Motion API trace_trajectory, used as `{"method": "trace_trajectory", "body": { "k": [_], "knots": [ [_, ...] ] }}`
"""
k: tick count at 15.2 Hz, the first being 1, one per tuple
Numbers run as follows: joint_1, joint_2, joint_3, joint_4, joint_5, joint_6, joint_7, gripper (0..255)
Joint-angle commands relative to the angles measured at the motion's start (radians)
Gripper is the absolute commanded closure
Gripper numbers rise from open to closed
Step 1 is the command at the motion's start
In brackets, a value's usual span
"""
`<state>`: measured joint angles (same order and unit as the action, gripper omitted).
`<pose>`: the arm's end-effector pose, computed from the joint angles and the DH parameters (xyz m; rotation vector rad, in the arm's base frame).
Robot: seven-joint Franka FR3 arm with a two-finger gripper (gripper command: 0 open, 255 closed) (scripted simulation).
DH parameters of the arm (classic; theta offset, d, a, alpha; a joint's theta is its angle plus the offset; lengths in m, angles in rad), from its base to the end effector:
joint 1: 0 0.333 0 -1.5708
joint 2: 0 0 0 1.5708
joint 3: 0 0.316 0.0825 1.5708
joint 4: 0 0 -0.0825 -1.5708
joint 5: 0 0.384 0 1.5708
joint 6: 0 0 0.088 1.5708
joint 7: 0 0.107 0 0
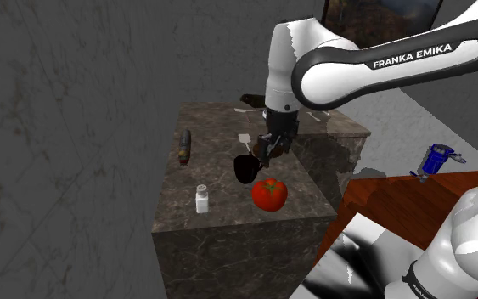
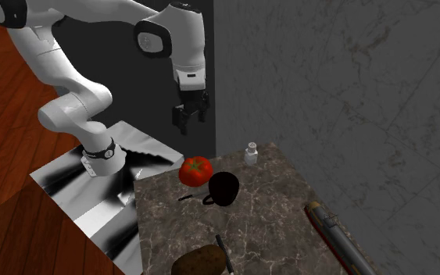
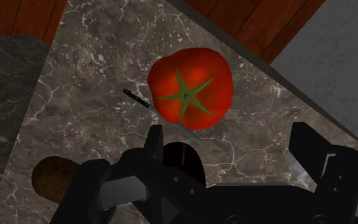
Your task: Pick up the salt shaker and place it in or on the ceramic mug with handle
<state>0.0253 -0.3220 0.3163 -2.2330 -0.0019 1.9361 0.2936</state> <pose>0.4315 0.1629 0.4961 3.0480 0.0517 0.0614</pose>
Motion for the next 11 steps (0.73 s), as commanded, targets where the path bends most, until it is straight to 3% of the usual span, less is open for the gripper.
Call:
{"method": "trace_trajectory", "body": {
  "k": [1,11],
  "knots": [
    [0.0,0.077,0.031,0.046,-0.019,0.03,0.051,0],
    [0.051,0.471,0.122,0.342,-0.198,0.086,0.306,0]
  ]
}}
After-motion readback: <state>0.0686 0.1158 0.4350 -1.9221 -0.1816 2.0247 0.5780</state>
